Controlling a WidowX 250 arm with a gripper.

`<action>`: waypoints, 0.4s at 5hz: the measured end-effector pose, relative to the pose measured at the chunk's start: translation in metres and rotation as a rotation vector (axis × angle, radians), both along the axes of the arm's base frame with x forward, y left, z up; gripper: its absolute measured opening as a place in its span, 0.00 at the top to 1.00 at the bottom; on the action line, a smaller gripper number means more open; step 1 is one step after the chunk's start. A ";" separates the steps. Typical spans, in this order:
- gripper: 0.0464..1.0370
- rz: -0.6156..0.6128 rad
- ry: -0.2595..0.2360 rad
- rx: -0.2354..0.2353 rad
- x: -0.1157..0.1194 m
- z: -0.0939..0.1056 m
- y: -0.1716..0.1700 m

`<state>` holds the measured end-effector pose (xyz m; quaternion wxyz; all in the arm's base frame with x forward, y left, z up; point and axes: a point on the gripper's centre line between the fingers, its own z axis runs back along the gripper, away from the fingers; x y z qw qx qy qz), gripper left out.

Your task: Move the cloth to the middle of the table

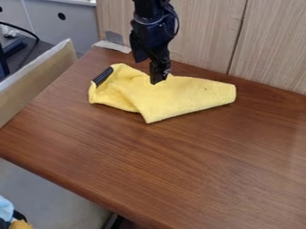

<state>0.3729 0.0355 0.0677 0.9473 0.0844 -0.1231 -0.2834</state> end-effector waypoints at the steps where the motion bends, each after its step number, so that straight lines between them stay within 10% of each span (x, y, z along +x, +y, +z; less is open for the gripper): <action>1: 0.04 0.001 0.037 -0.008 -0.002 -0.013 -0.001; 2: 0.04 -0.050 0.051 -0.027 0.011 -0.016 -0.007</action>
